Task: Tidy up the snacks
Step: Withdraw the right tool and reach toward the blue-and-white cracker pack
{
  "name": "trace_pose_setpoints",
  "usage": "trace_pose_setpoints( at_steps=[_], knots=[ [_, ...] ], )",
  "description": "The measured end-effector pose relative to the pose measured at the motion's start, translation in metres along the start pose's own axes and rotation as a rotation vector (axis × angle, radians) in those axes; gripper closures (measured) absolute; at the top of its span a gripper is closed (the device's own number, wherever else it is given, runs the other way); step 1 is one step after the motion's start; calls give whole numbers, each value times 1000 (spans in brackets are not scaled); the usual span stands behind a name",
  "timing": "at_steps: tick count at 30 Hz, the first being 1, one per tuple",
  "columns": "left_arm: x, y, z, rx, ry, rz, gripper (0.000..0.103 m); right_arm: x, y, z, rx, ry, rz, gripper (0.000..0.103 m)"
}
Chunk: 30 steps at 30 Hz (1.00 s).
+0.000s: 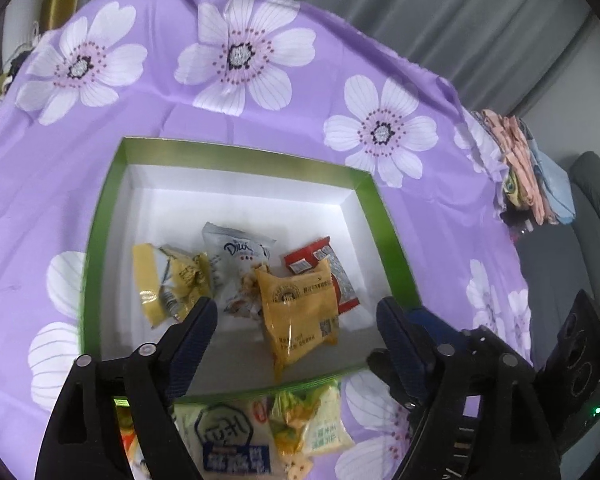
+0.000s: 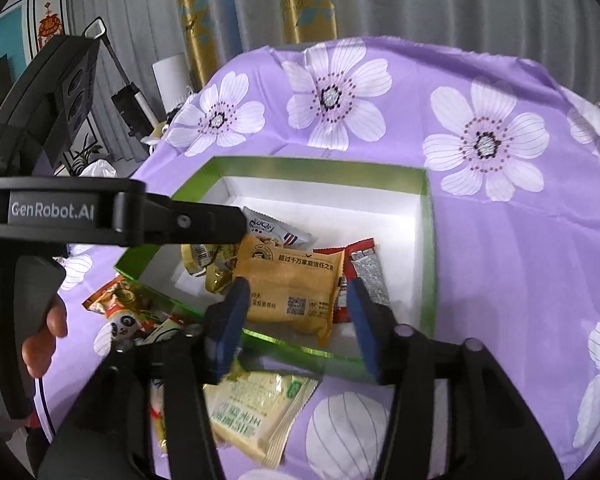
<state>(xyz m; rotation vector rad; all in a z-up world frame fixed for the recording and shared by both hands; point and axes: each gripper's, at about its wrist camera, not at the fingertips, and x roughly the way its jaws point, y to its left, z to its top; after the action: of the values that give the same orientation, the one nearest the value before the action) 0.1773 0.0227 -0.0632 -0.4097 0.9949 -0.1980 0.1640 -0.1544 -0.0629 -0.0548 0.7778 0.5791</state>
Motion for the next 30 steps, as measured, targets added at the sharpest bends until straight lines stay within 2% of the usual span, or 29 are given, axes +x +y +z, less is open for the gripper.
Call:
trace_pose_setpoints(
  at_steps=[2,3,6,14,20,30],
  knots=[
    [-9,-1,-5,1,-3,-5,17,-14,0,-5,12,-25,-9,32],
    [-14,-1,-8,-1,-1,-8,13,-18,-1,-7,17,-30,-10,30],
    [-28,-2,-18,-4,-7,-17,7,-36,-5,-16,36,-35,-10,30],
    [-56,-1,-52,0,-19,30,7,-58,-9,-46,75,0,-3,30],
    [-62,14,-80,-46,7,37,7,-61,-4,-64,95,34,16,30],
    [-61,47,-109,-219,56,-61,7,-58,13,-76,95,63,74,30]
  ],
)
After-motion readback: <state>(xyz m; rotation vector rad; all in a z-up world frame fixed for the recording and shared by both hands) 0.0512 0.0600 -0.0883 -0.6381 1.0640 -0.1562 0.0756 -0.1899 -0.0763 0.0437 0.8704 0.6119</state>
